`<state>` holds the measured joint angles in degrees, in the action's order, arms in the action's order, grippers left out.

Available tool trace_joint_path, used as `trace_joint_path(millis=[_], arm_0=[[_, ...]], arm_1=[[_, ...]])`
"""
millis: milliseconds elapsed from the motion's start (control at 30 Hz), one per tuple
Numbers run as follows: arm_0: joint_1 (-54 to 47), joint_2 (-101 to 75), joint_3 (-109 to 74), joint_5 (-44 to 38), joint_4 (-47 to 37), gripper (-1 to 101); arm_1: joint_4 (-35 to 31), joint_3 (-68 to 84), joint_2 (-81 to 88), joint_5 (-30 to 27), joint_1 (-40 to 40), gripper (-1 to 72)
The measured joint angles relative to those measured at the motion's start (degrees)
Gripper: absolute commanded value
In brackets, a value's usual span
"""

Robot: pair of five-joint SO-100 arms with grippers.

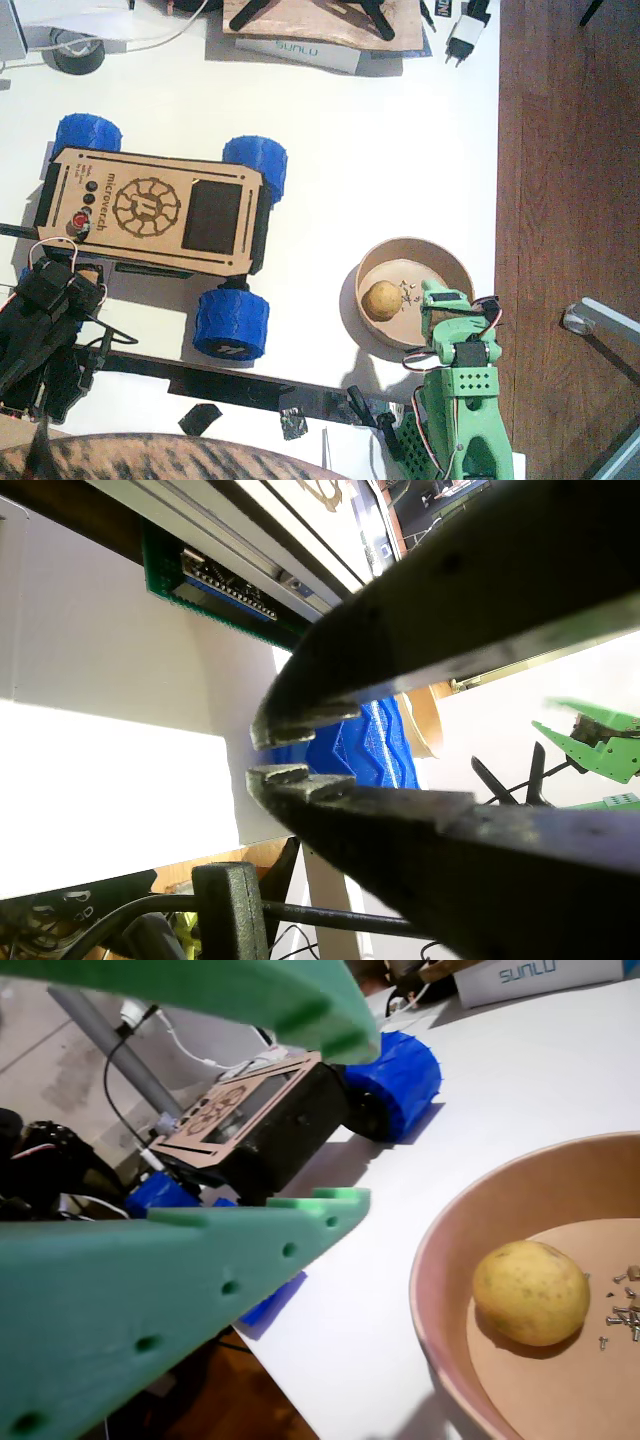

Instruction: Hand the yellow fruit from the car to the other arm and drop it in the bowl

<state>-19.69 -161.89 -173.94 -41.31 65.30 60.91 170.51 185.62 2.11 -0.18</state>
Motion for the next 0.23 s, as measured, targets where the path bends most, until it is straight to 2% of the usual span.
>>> trace_joint_path(millis=[133,233], arm_0=[[0.0,0.0,0.0,0.0,0.0,0],[0.0,0.0,0.0,0.0,0.0,0]], arm_1=[[0.0,0.0,0.0,-0.4,-0.5,12.2],[0.0,0.0,0.0,-0.4,-0.5,9.0]])
